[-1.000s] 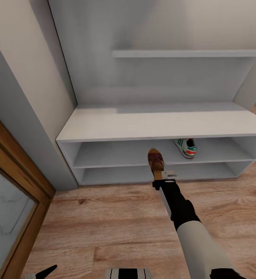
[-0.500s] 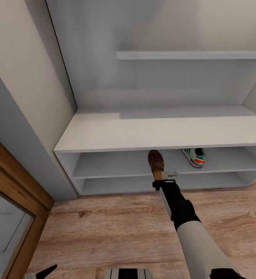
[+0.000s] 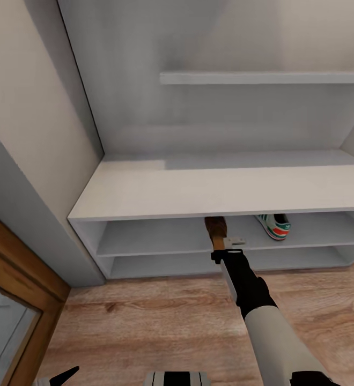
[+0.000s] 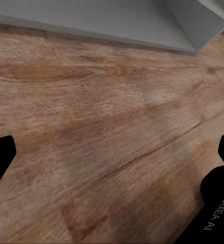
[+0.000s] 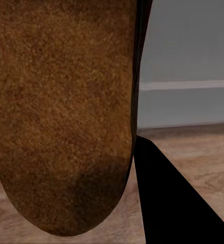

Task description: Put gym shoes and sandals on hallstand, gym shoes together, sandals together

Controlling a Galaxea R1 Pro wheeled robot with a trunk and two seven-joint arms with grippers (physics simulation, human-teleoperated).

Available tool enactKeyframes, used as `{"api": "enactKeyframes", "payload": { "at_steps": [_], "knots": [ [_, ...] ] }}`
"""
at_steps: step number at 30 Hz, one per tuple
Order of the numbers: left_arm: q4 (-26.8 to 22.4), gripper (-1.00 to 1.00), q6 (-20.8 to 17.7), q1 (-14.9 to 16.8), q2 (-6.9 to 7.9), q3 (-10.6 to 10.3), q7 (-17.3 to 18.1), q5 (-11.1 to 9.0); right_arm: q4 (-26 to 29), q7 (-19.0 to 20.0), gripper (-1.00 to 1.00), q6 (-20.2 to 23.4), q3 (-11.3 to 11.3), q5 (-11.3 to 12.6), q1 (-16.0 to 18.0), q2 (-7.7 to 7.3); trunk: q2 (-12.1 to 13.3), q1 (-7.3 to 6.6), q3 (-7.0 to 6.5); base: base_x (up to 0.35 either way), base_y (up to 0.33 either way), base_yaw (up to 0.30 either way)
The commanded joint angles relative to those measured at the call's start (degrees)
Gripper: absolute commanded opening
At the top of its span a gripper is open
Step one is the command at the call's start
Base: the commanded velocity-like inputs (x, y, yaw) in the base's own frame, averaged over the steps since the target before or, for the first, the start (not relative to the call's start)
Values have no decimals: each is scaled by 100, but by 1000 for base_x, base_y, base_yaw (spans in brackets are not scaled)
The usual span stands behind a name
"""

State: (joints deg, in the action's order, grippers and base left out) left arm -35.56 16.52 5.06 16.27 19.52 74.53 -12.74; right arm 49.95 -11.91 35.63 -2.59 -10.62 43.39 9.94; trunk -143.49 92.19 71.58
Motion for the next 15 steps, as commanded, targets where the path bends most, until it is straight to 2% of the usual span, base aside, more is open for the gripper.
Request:
{"api": "enactKeyframes", "payload": {
  "at_steps": [1,8,15],
  "knots": [
    [5,100,33,3,0,3,19,-9,6,-5,-100,31,-14,-37,2,6,-2,0,4,61,0,0],
    [7,100,31,3,-1,0,30,-9,6,-5,-100,31,-14,-37,2,6,-2,0,4,28,0,0],
    [14,100,27,3,-1,-1,4,-9,6,-5,-100,31,-14,-40,2,6,-2,0,4,209,0,0]
  ]
}}
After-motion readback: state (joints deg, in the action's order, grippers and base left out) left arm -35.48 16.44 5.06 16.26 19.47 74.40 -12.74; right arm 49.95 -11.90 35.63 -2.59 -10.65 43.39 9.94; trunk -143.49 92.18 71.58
